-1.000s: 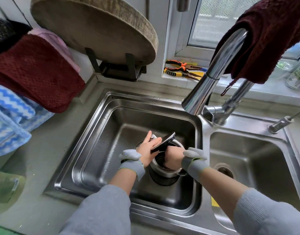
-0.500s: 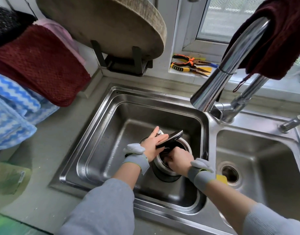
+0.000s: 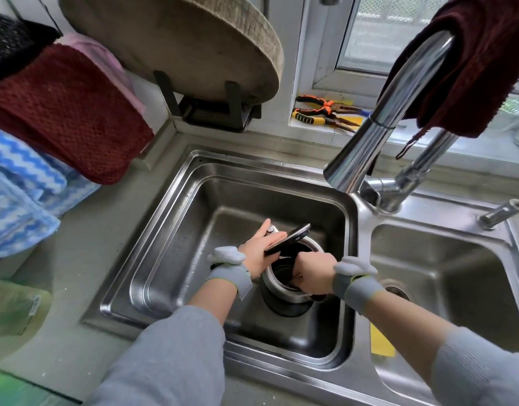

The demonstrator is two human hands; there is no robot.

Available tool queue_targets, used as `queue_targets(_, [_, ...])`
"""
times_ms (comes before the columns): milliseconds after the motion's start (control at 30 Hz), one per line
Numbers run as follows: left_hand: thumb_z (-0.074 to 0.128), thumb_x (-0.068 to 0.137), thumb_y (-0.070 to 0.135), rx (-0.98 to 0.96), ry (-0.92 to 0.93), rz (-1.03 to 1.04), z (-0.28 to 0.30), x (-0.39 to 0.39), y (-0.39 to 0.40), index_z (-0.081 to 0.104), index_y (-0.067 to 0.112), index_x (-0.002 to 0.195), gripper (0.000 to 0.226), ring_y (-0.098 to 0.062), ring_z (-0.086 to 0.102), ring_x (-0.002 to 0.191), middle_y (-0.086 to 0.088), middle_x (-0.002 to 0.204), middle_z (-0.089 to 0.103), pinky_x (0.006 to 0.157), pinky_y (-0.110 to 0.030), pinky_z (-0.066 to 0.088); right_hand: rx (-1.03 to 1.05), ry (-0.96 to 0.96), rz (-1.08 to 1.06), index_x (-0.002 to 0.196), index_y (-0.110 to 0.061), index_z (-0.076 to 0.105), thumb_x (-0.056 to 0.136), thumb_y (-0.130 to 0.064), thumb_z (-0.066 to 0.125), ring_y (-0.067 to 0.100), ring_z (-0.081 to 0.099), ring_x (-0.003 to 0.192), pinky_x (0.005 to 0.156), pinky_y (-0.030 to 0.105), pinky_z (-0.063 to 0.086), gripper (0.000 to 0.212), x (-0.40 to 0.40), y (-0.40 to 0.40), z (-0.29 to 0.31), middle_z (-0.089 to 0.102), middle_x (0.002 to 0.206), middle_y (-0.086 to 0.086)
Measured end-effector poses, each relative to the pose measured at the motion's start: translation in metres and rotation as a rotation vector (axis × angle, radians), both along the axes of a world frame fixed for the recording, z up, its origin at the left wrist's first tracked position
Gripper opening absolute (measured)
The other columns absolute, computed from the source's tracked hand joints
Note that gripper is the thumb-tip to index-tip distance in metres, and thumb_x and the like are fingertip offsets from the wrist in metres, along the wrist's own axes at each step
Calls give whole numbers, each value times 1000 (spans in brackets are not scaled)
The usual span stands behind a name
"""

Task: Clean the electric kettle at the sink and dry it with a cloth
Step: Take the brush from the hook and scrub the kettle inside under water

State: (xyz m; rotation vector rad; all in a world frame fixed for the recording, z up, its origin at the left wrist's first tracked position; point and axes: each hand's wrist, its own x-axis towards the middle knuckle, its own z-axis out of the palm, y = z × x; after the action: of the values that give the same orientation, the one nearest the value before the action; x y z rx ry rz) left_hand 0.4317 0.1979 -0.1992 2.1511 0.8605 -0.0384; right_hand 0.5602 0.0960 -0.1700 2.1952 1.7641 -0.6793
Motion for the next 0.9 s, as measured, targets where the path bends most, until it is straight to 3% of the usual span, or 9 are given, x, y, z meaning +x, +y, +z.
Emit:
queue_targets(167, [54,94,10,-19,1,18,0,1,-5,46,27,140,50,-14,36,138,-1,161,3,93,-4,23,135,-227,147,93,-12,64,89,-18,46,32,65,94,65,31,38,19,21,-7,6,70,100,9])
queue_targets(333, [55,93,9,-18,27,-11,1,3,-7,45,28,140,52,-14,36,139,4,161,0,94,-6,24,36,-47,134,83,-15,64,84,-26,50,30,63,85,63,27,34,17,-8,-17,-2,66,88,8])
queue_targets(433, [55,92,5,6,22,-39,-2,2,-9,45,28,140,55,-11,34,139,5,161,1,97,-8,23,127,-151,121,94,-13,63,88,-22,47,31,64,93,65,29,36,20,8,-11,7,67,100,8])
queue_targets(533, [54,93,10,59,40,-73,-3,1,-8,43,29,142,54,-12,26,144,6,161,3,110,-19,26,127,-216,115,95,-12,60,88,-15,45,31,64,96,65,29,36,16,13,-12,12,67,104,8])
queue_targets(667, [50,96,14,92,89,-184,-3,4,-5,31,19,148,56,-19,16,147,1,160,10,120,-37,12,-17,-94,84,93,-11,63,86,-24,50,32,65,95,66,28,39,20,-8,-13,6,69,101,8])
queue_targets(733, [51,96,9,86,60,-146,-4,3,-7,34,19,147,55,-10,24,143,8,158,9,116,-21,15,39,-143,28,95,-12,62,87,-23,49,31,65,96,67,29,39,19,-1,-12,9,69,102,8])
queue_targets(800, [53,94,5,46,17,-59,-4,1,-9,41,23,143,54,-6,36,135,10,158,6,97,-4,22,105,-210,11,96,-12,60,88,-19,46,32,65,97,67,30,39,18,10,-12,10,68,104,9])
queue_targets(900, [55,94,9,16,6,-29,-2,1,-11,43,28,142,52,-15,40,136,6,161,2,92,-7,27,27,-171,-18,97,-13,61,87,-24,50,32,65,97,68,29,39,19,6,-15,10,69,104,8])
